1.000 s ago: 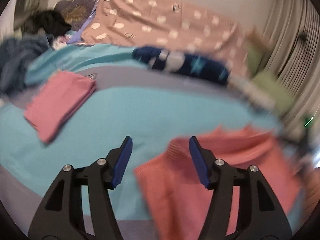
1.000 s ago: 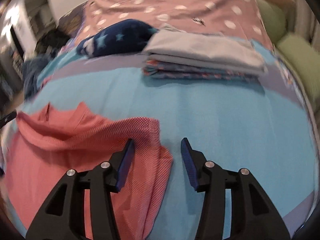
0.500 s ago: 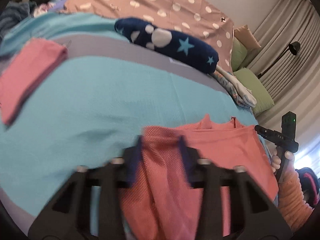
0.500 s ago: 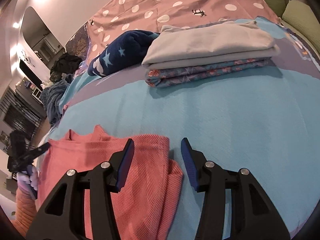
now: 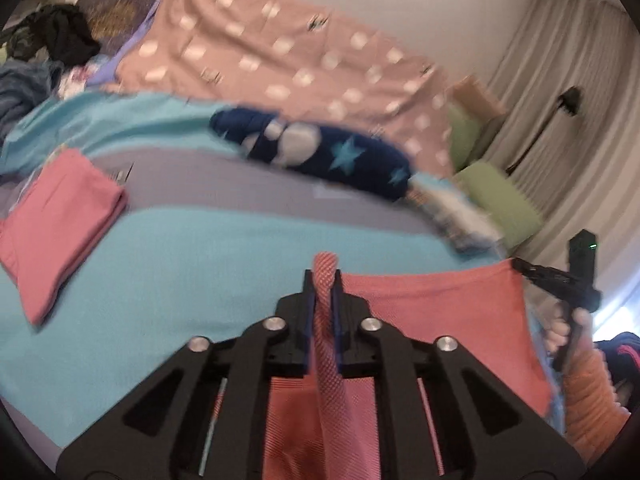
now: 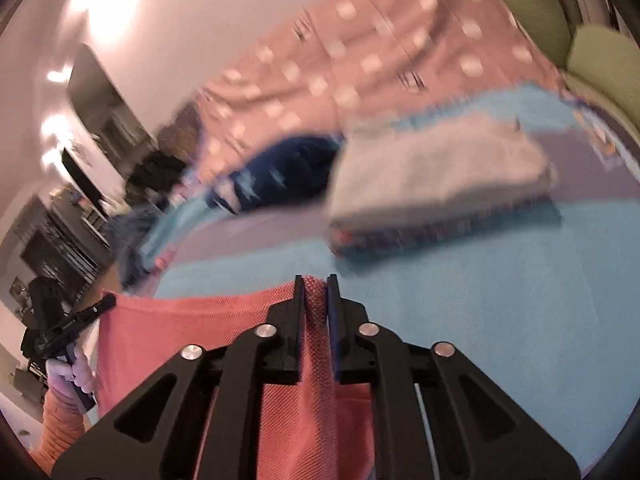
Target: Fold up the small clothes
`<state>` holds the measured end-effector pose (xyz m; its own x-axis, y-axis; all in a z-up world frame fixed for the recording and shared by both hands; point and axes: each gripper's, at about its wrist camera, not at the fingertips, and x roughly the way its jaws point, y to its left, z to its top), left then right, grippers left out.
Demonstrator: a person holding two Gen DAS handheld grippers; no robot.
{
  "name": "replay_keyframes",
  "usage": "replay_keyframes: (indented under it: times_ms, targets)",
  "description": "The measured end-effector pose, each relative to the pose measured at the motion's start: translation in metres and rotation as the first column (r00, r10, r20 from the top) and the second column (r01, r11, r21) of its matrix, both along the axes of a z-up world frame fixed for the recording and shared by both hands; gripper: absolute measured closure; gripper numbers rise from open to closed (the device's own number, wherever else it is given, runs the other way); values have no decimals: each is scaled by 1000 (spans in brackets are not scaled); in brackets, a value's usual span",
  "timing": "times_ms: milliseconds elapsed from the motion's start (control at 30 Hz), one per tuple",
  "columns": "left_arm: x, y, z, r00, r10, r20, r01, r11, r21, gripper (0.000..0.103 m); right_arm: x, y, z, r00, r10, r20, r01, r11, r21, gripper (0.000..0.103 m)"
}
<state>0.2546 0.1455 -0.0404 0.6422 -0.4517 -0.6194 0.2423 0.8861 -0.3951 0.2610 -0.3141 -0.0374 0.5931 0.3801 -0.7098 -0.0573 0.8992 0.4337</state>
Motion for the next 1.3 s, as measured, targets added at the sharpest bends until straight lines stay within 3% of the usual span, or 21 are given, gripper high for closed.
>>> replay_keyframes:
  times_ms: [100, 200, 400, 567, 767, 867, 1167, 1300]
  targets:
    - [0, 5, -23, 998, 35, -57, -33, 999, 31, 90, -21, -3, -17, 998, 12, -57, -13, 1000, -16, 86]
    - [-29, 18, -22, 999, 39, -34, -39, 999, 12, 73, -67, -16, -18, 999, 24, -49, -24, 1000, -11, 81]
    - [-119, 49, -9, 996, 86, 6, -85, 995, -49, 63, -174, -45, -11, 999, -40, -29, 41, 998, 41, 80]
    - [-186, 51, -18, 994, 101, -39, -103, 993, -60, 61, -226, -26, -5, 1000, 16, -4, -16, 1000, 24, 73]
    - [-237, 45, -29, 994, 67, -91, -74, 994, -79, 61, -253, -6, -7, 995, 99, 10, -99, 995, -7, 69]
    - [-253, 42, -35, 994, 32, -104, -45, 991, -127, 60, -261, -3, -11, 995, 101, 3, -101, 995, -3, 69]
    - [-238, 25, -54, 990, 9, -142, -37, 980, -195, 61, -264, 17, -19, 995, 102, 16, -100, 989, -108, 69]
    - [-232, 23, -55, 986, 28, -164, -60, 979, -193, 77, -253, 20, -20, 994, 108, 34, -103, 988, -115, 69]
